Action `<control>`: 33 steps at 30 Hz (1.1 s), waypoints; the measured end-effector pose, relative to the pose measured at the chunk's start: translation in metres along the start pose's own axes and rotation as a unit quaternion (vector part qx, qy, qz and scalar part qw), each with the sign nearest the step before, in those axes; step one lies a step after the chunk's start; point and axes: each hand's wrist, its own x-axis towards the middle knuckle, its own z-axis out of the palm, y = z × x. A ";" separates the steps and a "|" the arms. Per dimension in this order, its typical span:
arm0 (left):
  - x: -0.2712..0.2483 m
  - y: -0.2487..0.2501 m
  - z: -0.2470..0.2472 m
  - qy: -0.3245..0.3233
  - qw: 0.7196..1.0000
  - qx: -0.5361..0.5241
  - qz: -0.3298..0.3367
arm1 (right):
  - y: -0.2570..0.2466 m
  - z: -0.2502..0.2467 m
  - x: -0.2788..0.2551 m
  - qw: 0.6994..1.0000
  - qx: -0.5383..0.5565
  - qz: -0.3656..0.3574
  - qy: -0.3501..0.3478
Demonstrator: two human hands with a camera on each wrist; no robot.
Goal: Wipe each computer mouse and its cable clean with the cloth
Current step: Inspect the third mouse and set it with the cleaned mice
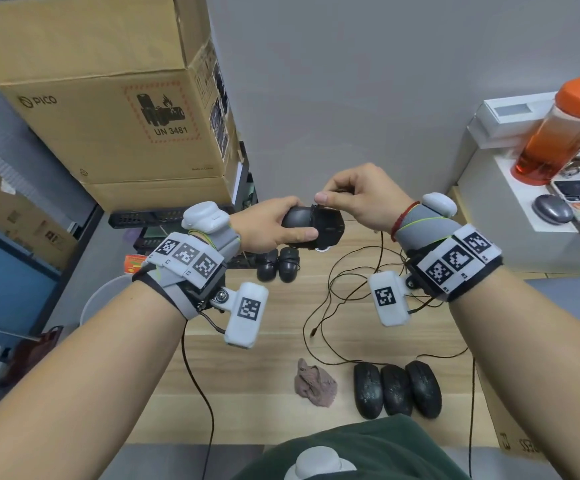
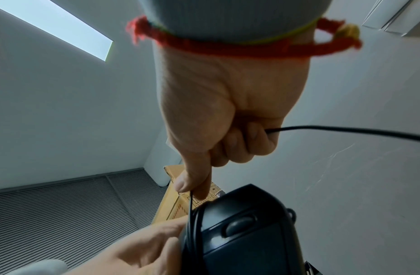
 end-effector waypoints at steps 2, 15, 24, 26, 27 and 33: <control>-0.001 0.007 0.000 -0.018 1.000 0.014 0.011 | 0.003 0.003 0.002 1.000 0.005 -0.002 0.000; -0.008 0.021 0.002 0.061 0.964 -0.252 0.056 | 0.037 0.023 -0.013 0.989 0.125 0.084 -0.011; 0.004 0.003 -0.001 0.211 0.968 -0.137 -0.019 | 0.005 0.029 -0.019 0.994 -0.051 0.031 -0.087; 0.005 0.000 -0.003 0.203 0.975 -0.081 -0.028 | -0.003 0.023 -0.020 0.994 -0.053 0.018 -0.098; 0.006 -0.002 -0.004 0.191 0.980 -0.050 -0.031 | -0.006 0.019 -0.020 0.995 -0.041 0.013 -0.094; -0.002 -0.007 0.004 0.036 0.995 0.087 -0.034 | -0.020 -0.011 -0.013 0.999 0.044 -0.005 -0.002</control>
